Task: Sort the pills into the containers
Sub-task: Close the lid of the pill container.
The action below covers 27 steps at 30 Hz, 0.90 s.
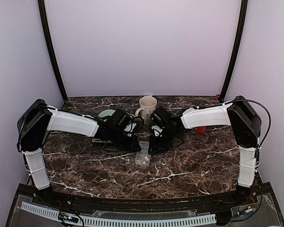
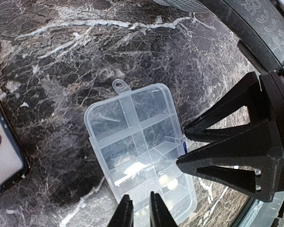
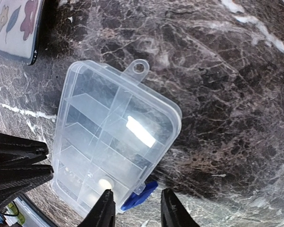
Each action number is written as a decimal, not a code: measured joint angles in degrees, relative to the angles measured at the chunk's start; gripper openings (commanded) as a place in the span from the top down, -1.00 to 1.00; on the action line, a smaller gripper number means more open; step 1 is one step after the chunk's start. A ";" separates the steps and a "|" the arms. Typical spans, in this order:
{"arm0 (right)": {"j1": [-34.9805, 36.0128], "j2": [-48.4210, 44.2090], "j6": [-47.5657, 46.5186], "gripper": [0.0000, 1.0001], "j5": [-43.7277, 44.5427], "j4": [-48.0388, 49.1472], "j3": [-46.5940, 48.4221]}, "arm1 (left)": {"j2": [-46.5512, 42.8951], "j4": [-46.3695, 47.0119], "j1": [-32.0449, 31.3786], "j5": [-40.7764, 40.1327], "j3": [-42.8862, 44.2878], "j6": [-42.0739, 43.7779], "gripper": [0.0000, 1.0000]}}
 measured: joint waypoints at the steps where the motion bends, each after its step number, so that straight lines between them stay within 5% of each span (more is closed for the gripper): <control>1: 0.04 0.17 0.15 0.40 -0.02 -0.04 0.20 | 0.00 0.11 0.02 0.04 -0.07 -0.02 0.73; 27: 0.35 1.97 3.87 0.45 -3.52 1.60 1.01 | 0.00 7.08 0.00 3.17 -4.24 -0.98 0.73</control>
